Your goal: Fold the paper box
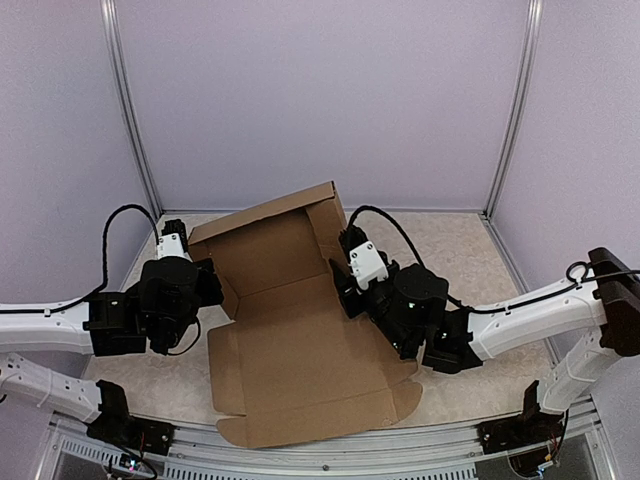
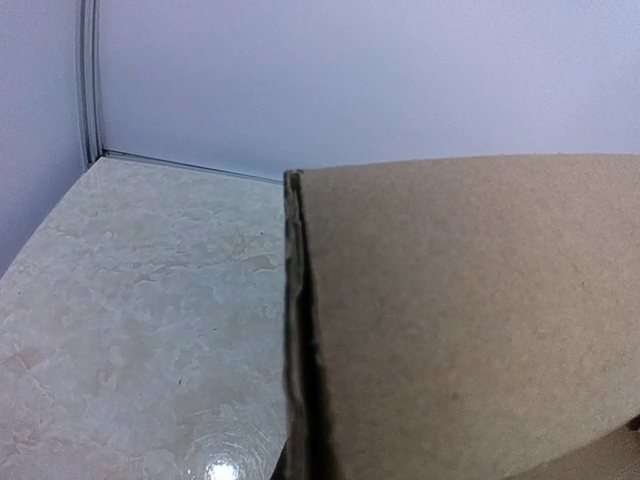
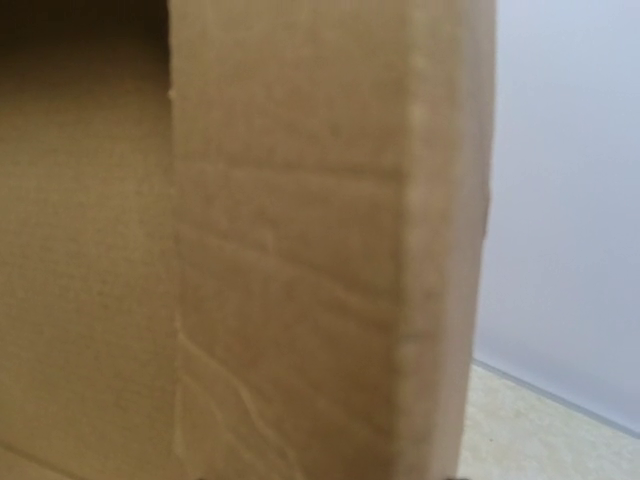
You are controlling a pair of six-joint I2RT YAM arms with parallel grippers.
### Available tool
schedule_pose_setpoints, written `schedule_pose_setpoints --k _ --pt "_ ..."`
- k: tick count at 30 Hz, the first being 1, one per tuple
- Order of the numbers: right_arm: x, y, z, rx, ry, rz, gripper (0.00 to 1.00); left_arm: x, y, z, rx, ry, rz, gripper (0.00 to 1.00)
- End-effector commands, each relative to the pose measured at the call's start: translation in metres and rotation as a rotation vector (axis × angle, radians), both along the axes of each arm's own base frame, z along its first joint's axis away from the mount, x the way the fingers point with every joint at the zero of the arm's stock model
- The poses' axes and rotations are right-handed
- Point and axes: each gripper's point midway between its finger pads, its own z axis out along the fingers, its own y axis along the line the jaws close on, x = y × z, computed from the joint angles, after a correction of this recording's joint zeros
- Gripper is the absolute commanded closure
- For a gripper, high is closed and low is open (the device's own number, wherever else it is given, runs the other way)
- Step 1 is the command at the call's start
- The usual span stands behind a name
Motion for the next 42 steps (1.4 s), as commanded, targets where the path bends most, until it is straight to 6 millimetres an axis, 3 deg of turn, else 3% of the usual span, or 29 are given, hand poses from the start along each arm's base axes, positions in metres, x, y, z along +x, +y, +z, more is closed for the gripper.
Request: schedule_pose_setpoints --k 1,10,18,20,23,33,42 --pt "-0.006 0.019 0.026 0.049 -0.055 0.043 0.51 -0.005 -0.018 -0.008 0.014 0.029 -0.1 1.0" --pt "-0.004 0.021 0.05 0.079 -0.108 0.03 0.56 -0.006 -0.02 -0.008 0.022 0.03 -0.103 1.0" --pt "-0.002 0.025 0.051 0.062 -0.112 0.023 0.65 -0.006 -0.02 -0.006 0.023 0.025 -0.102 1.0" --pt "-0.001 0.024 0.049 0.057 -0.106 0.018 0.73 -0.006 -0.019 -0.004 0.022 0.022 -0.101 1.0" --pt "0.0 0.024 0.045 0.052 -0.096 0.014 1.0 -0.007 -0.019 -0.005 0.022 0.022 -0.102 1.0" --pt "0.001 0.033 0.038 0.087 -0.063 0.023 1.0 -0.006 -0.024 -0.003 0.02 0.023 -0.119 1.0" --pt "0.001 0.047 0.031 0.125 -0.02 0.037 1.0 -0.004 -0.026 -0.002 0.024 0.02 -0.115 0.94"
